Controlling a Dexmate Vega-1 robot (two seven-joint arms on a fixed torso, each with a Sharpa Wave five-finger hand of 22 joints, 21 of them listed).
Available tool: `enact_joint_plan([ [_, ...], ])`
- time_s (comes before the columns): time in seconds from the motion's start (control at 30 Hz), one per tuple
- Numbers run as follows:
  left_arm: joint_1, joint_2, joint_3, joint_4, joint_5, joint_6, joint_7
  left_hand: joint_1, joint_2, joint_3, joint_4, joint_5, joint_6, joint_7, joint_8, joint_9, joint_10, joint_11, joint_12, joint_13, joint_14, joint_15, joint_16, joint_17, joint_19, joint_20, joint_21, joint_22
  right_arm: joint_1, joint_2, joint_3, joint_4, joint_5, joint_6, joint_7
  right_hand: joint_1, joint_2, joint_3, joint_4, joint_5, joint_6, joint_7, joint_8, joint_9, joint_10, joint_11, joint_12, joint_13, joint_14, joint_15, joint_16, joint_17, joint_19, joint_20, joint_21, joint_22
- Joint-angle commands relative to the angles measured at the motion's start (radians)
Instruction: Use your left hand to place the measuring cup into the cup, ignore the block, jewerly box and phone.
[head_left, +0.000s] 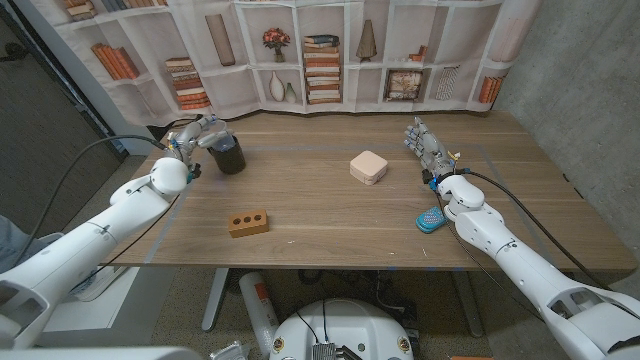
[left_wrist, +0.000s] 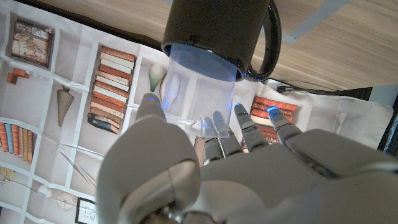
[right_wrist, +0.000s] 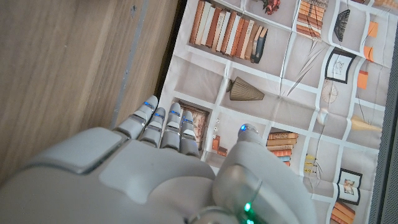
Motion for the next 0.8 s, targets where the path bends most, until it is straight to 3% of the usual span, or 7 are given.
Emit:
enact_joint_plan([
  [0.03, 0.028, 0.011, -0.020, -0.027, -0.011, 0.011, 0.011, -0.020, -0.014, -0.020, 0.009, 0.013, -0.045, 0.006, -0.005, 0.002, -0.043, 0.021, 0.000, 0.002, -0.022, 0.007, 0.001, 0.006, -0.016, 0.005, -0.001, 0.006, -0.005, 0.000, 0.003, -0.001, 0.000, 0.013, 0.001, 0.003, 0.006, 0.005, -0.005, -0.004, 0.008, 0.001, -0.003, 0.002, 0.009, -0.003, 0.002, 0.002, 0.011, -0.002, 0.000, 0.002, 0.011, -0.005, -0.001, 0.005],
  [0.1, 0.030, 0.009, -0.022, -0.029, -0.015, 0.014, 0.014, -0.035, -0.022, -0.033, 0.017, 0.024, -0.093, 0.008, -0.004, 0.003, -0.096, 0.055, -0.003, 0.000, -0.046, 0.019, 0.001, 0.007, -0.021, 0.008, 0.001, 0.006, -0.004, 0.001, 0.003, 0.002, -0.002, 0.017, 0.000, 0.003, 0.007, 0.005, -0.005, -0.004, 0.009, -0.001, -0.002, 0.002, 0.011, -0.002, 0.003, 0.002, 0.012, -0.003, 0.001, 0.002, 0.012, -0.005, 0.000, 0.005],
  [0.3, 0.038, 0.009, -0.027, -0.043, -0.014, 0.033, 0.029, -0.060, -0.036, -0.058, 0.029, 0.040, -0.194, 0.009, -0.007, 0.004, -0.174, 0.084, -0.002, -0.006, -0.093, 0.042, 0.000, 0.008, -0.041, 0.019, 0.002, 0.007, -0.003, 0.002, 0.002, 0.006, 0.001, 0.016, 0.005, 0.004, 0.008, 0.005, -0.006, -0.004, 0.012, -0.001, -0.002, 0.002, 0.014, -0.006, 0.004, 0.002, 0.017, -0.004, 0.002, 0.002, 0.016, -0.004, 0.000, 0.005],
  [0.5, 0.043, 0.014, -0.031, -0.049, -0.016, 0.033, 0.028, -0.070, -0.040, -0.068, 0.034, 0.047, -0.230, 0.009, -0.006, 0.004, -0.204, 0.091, -0.002, -0.008, -0.105, 0.045, 0.002, 0.008, -0.051, 0.022, 0.002, 0.007, 0.000, 0.004, 0.001, 0.012, 0.003, 0.017, 0.009, 0.005, 0.008, 0.006, -0.007, -0.004, 0.013, -0.001, -0.001, 0.002, 0.016, -0.006, 0.004, 0.002, 0.019, -0.004, 0.002, 0.001, 0.016, -0.004, -0.001, 0.005],
  [0.8, 0.042, 0.022, -0.032, -0.066, -0.011, 0.053, 0.025, -0.075, -0.041, -0.074, 0.037, 0.051, -0.225, 0.011, 0.004, 0.004, -0.201, 0.075, 0.006, -0.010, -0.109, 0.044, 0.005, 0.009, -0.055, 0.023, 0.003, 0.008, 0.005, 0.002, 0.002, 0.011, 0.003, 0.011, 0.009, 0.006, 0.008, 0.006, -0.009, -0.004, 0.015, -0.001, -0.001, 0.002, 0.016, -0.007, 0.004, 0.002, 0.019, -0.004, 0.002, 0.001, 0.018, -0.005, -0.002, 0.005],
])
